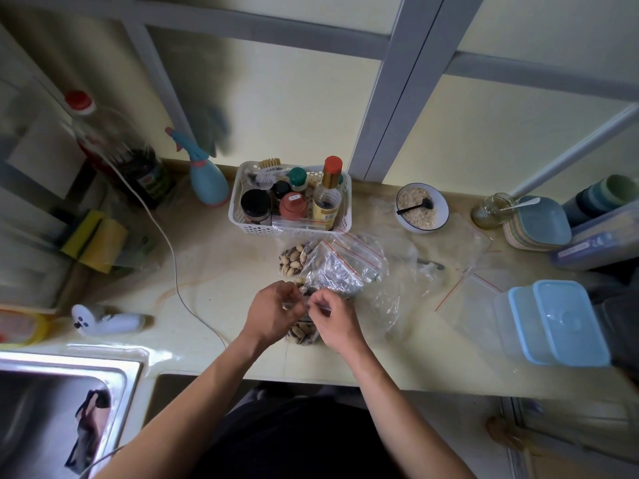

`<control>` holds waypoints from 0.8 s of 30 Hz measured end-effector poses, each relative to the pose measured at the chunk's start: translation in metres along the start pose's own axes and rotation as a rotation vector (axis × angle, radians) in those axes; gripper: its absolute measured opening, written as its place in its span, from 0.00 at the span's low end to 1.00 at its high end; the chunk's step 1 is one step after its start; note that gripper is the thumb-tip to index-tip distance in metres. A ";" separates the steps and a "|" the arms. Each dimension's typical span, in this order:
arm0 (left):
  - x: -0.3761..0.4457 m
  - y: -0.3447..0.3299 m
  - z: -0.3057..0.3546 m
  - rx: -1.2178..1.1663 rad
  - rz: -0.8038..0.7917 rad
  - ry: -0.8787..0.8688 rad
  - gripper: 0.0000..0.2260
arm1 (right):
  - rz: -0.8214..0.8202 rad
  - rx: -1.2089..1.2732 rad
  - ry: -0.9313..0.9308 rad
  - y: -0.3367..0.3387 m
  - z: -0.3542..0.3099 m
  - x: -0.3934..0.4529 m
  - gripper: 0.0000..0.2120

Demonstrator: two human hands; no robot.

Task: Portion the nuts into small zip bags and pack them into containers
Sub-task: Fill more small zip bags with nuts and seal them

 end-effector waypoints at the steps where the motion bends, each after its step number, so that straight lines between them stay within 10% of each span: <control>1: 0.000 0.000 0.000 -0.008 -0.009 0.014 0.18 | 0.001 0.006 0.007 0.000 0.000 0.000 0.03; 17: -0.003 0.007 -0.022 -0.153 -0.024 0.093 0.05 | -0.060 0.149 0.014 0.011 -0.001 -0.005 0.04; 24: -0.010 -0.005 -0.015 -0.665 -0.040 0.192 0.07 | -0.121 0.345 -0.073 0.006 -0.001 -0.010 0.07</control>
Point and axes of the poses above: each hand's wrist, its own x-axis towards the middle knuckle, its own y-axis out of the back of the hand, z = x × y, the point moved 6 cm from there along x, towards the middle knuckle, and after that the axes turned 10 degrees about -y, right-handed, at the moved point
